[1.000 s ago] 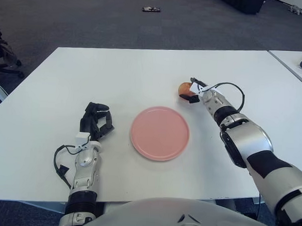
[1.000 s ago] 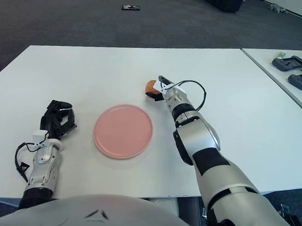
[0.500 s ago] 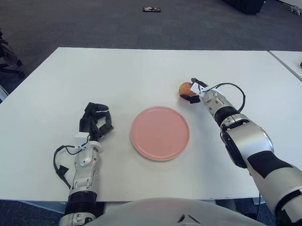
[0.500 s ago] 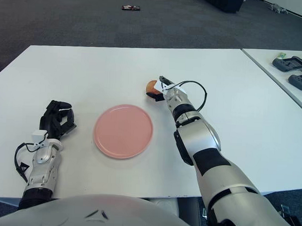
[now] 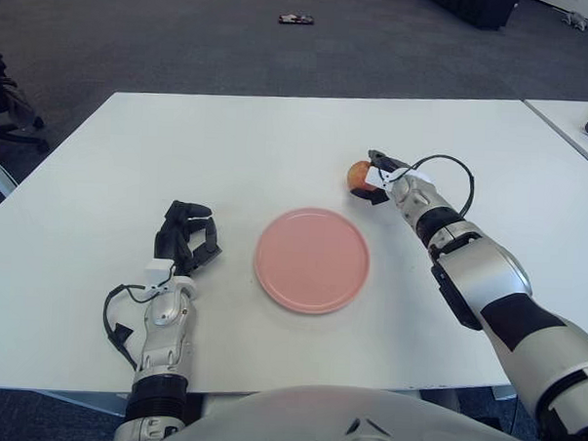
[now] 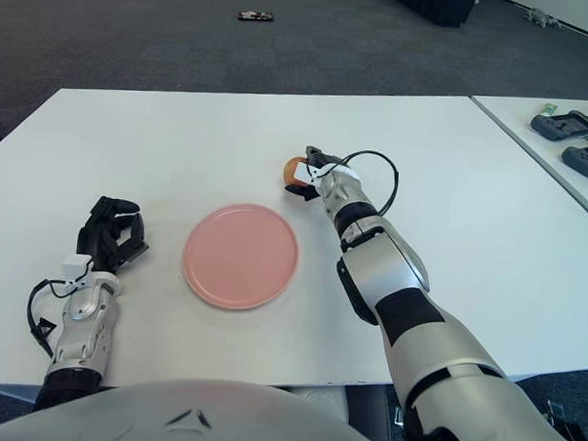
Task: Put the apple into the plate.
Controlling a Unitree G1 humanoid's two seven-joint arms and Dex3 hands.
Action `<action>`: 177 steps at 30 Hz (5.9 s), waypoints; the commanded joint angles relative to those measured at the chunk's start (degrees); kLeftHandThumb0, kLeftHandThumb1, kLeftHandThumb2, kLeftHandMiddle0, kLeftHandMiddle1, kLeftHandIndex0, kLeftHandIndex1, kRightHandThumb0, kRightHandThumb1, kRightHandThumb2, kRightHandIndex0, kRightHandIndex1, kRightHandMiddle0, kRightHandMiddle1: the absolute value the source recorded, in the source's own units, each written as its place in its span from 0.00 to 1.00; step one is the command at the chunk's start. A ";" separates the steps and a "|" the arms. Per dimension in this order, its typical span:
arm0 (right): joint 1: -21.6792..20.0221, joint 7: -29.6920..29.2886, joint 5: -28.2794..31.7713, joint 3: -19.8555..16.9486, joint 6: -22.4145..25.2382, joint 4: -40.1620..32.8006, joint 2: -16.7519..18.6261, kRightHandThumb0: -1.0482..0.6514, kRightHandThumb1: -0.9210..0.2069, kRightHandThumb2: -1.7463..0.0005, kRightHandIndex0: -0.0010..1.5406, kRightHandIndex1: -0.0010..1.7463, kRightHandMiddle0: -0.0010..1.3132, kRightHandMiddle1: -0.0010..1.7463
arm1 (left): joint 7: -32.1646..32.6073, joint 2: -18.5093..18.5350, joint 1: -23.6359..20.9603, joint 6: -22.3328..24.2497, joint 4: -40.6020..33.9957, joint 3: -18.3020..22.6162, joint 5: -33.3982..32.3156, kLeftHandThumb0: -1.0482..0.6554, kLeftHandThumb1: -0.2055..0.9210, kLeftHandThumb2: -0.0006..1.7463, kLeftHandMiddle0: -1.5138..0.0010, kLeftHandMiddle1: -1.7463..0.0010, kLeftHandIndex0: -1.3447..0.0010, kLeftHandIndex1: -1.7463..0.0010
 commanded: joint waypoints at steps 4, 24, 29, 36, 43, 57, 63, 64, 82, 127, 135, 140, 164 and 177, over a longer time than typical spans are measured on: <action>0.03 -0.29 -1.89 2.03 0.81 0.60 -0.47 0.15 0.33 0.51 0.00 0.00 0.00 0.04 | 0.73 -0.81 1.98 2.69 1.82 -0.13 0.19 0.37 0.66 0.60 0.61 0.00 0.67 0.00; -1.90 -4.54 -14.75 16.18 -0.77 1.23 0.10 0.19 0.45 0.44 0.00 0.00 0.00 0.17 | 1.08 -2.23 1.79 1.98 2.48 0.20 -0.51 0.37 0.65 0.61 0.61 0.00 0.67 0.00; -2.08 -4.23 -15.93 17.67 -0.78 1.34 0.31 0.19 0.45 0.43 0.00 0.00 0.00 0.19 | 0.91 -2.51 1.81 1.67 2.61 0.44 -0.77 0.37 0.65 0.61 0.61 0.00 0.67 0.00; -1.70 -4.43 -17.50 19.70 -0.34 1.68 1.18 0.19 0.48 0.41 0.01 0.05 0.00 0.32 | 1.72 -2.49 2.10 0.69 2.64 0.48 0.37 0.37 0.65 0.60 0.60 0.00 0.67 0.00; -1.39 -4.77 -17.32 20.30 -0.25 1.82 1.58 0.24 0.54 0.39 0.00 0.31 0.00 0.53 | 1.63 -2.48 2.69 1.29 1.74 0.53 -0.03 0.37 0.65 0.61 0.59 0.00 0.67 0.00; -0.90 -5.05 -15.71 18.90 -0.47 1.76 1.88 0.31 0.63 0.32 0.00 0.52 0.00 0.72 | 1.87 -2.65 2.60 1.32 1.87 1.06 -0.23 0.37 0.63 0.62 0.60 0.00 0.66 0.00; -0.56 -5.48 -15.11 17.96 -0.60 1.70 2.02 0.32 0.65 0.30 0.00 0.62 0.00 0.78 | 1.98 -2.42 2.60 2.10 1.59 1.13 -0.05 0.37 0.63 0.62 0.59 0.00 0.66 0.00; -0.52 -5.54 -15.06 17.87 -0.61 1.69 2.04 0.32 0.65 0.30 0.00 0.63 0.00 0.79 | 1.97 -2.41 2.60 2.18 1.55 1.15 -0.09 0.37 0.63 0.62 0.59 0.00 0.66 0.00; 0.07 -7.94 -13.53 15.03 -1.31 1.60 2.32 0.37 0.68 0.23 0.00 0.99 0.00 1.00 | 0.46 -0.66 2.16 -1.23 4.30 0.68 0.53 0.37 0.63 0.63 0.56 0.00 0.65 0.00; 0.08 -16.40 -7.30 7.63 0.70 1.13 6.19 0.61 0.86 0.02 0.60 0.96 0.49 1.00 | -0.35 0.54 1.33 -1.78 6.49 0.71 -0.47 0.37 0.62 0.63 0.54 0.00 0.65 0.00; 0.27 -16.72 1.09 -1.41 1.44 0.67 7.69 0.61 0.88 0.01 0.61 0.96 0.50 1.00 | -0.34 0.56 1.15 -1.86 6.74 0.85 -0.48 0.37 0.62 0.63 0.55 0.00 0.65 0.00; 0.29 -16.58 7.66 -8.44 0.92 0.10 8.99 0.61 0.89 0.00 0.62 0.95 0.51 1.00 | -0.40 0.68 0.96 -1.95 7.02 0.88 -0.36 0.37 0.63 0.62 0.56 0.00 0.66 0.00; -0.93 -10.69 20.62 -22.51 2.69 -0.72 10.95 0.61 0.89 0.00 0.62 0.95 0.51 1.00 | -1.11 0.92 0.83 -1.78 6.88 0.70 -0.61 0.37 0.64 0.62 0.56 0.00 0.66 0.00; -1.63 -8.47 24.65 -26.70 1.24 -1.54 11.66 0.61 0.90 0.00 0.62 0.94 0.51 1.00 | -0.67 0.77 0.85 -1.98 6.93 0.51 0.21 0.37 0.63 0.63 0.57 0.00 0.65 0.00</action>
